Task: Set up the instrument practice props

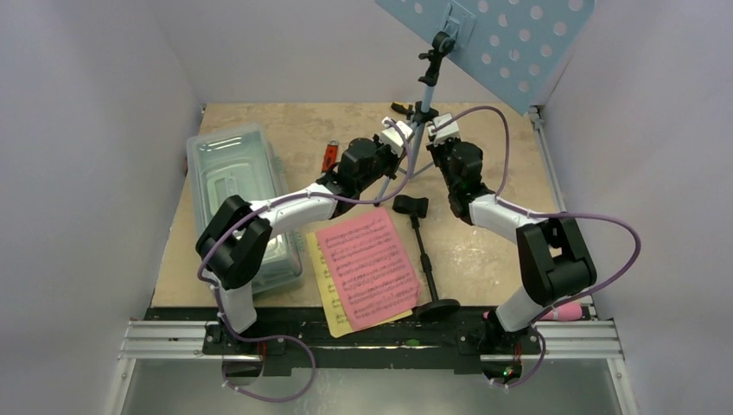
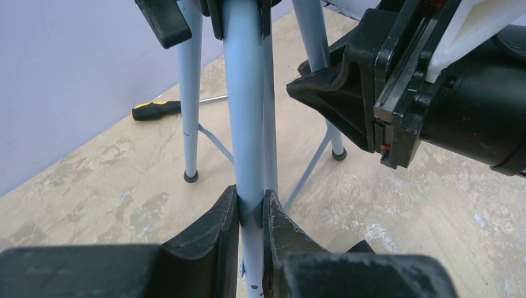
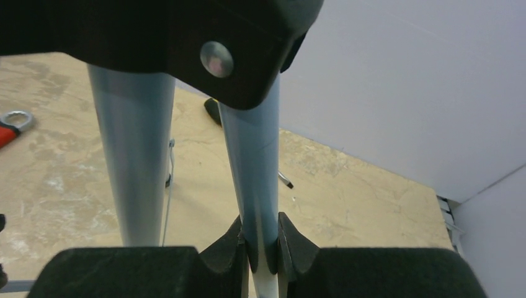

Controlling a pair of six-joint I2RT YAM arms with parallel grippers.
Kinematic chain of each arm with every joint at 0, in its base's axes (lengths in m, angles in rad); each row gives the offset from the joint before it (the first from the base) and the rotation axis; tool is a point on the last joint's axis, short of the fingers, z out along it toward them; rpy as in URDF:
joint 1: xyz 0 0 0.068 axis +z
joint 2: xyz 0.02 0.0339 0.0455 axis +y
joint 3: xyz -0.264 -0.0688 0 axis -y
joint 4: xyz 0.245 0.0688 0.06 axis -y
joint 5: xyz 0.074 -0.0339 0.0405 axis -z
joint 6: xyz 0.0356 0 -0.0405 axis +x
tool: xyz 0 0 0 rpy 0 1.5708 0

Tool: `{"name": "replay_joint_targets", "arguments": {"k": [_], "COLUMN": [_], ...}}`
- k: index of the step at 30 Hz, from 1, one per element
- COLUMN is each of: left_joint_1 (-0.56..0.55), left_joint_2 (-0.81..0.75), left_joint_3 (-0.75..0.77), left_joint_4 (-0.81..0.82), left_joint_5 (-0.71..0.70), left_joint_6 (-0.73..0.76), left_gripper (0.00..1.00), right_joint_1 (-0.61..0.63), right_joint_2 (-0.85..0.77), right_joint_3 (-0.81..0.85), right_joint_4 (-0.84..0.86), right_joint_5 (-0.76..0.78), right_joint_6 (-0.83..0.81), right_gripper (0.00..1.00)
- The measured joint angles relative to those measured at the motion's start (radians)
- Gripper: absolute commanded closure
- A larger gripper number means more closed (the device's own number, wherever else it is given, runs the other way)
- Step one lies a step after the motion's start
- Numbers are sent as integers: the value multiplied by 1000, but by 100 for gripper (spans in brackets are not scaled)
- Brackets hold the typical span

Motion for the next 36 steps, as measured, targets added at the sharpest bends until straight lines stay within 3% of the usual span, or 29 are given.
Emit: {"name": "replay_joint_targets", "arguments": {"k": [13,25,36], "left_joint_1": [27,57,50], "left_joint_2": [69,105,143], "left_joint_3": [12,17,55], "left_joint_4": [97,150,145], "left_joint_5": [68,200,214], "left_joint_6": [17,16,-6], "left_gripper": [100,100,100], "right_joint_1": [0,-4,-37], "right_joint_2": [39,65,58], "right_joint_3": [12,25,40], "right_joint_4": [23,32,-24], "right_joint_5": [156,222,229], "right_joint_6": [-54,-65,-42], "right_gripper": [100,100,100]}}
